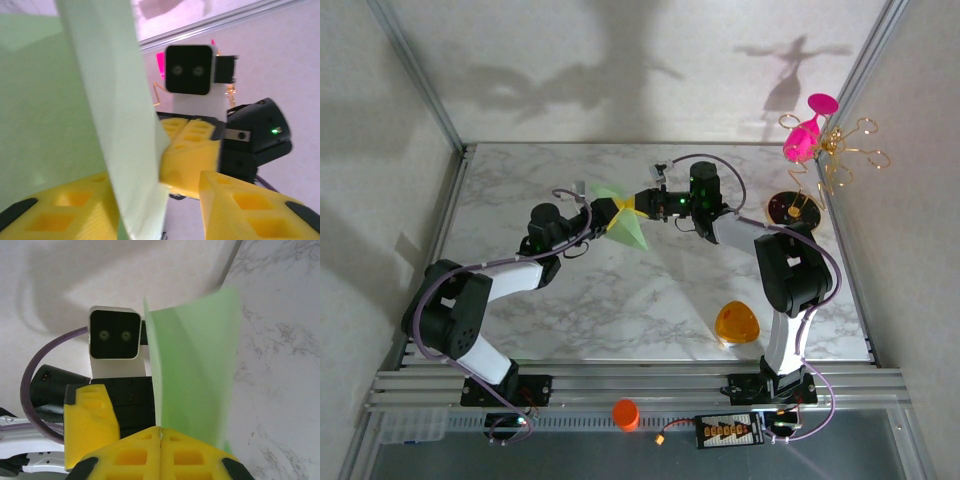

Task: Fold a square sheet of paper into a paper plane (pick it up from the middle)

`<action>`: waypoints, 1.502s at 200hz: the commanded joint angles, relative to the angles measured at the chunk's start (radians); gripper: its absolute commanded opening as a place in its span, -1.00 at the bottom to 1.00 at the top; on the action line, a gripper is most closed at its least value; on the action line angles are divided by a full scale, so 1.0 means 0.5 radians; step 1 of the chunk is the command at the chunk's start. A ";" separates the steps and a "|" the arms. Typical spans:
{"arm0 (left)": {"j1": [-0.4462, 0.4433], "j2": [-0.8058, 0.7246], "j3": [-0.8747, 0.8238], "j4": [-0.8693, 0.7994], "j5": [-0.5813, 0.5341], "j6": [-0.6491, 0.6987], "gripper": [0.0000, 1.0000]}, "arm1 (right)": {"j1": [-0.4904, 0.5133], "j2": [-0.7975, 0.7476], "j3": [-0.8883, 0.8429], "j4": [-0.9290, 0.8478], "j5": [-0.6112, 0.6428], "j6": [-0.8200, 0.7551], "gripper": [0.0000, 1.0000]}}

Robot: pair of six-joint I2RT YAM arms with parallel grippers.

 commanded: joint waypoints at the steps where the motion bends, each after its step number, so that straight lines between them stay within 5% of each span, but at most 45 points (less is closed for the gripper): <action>1: -0.017 0.005 -0.027 0.193 0.071 -0.014 -0.24 | -0.011 -0.064 -0.009 0.104 -0.066 0.082 -0.86; 136: -0.003 -0.017 0.012 -0.035 0.006 0.121 -0.80 | -0.047 -0.121 -0.009 -0.020 -0.020 0.024 -0.49; 170: 0.050 -0.095 0.039 -0.339 -0.072 0.277 -0.87 | -0.123 -0.289 -0.002 -0.555 0.324 -0.463 -0.11; 189: 0.081 -0.170 0.123 -0.773 -0.185 0.505 -0.91 | -0.174 -0.373 0.041 -0.903 0.625 -0.743 -0.01; 232: 0.040 -0.167 0.650 -2.131 -0.919 1.246 -0.93 | -0.181 -0.571 0.048 -1.310 1.446 -1.171 0.10; 300: -0.235 0.305 1.415 -3.181 -2.400 1.643 -0.96 | -0.181 -0.818 -0.163 -1.289 2.084 -1.321 0.61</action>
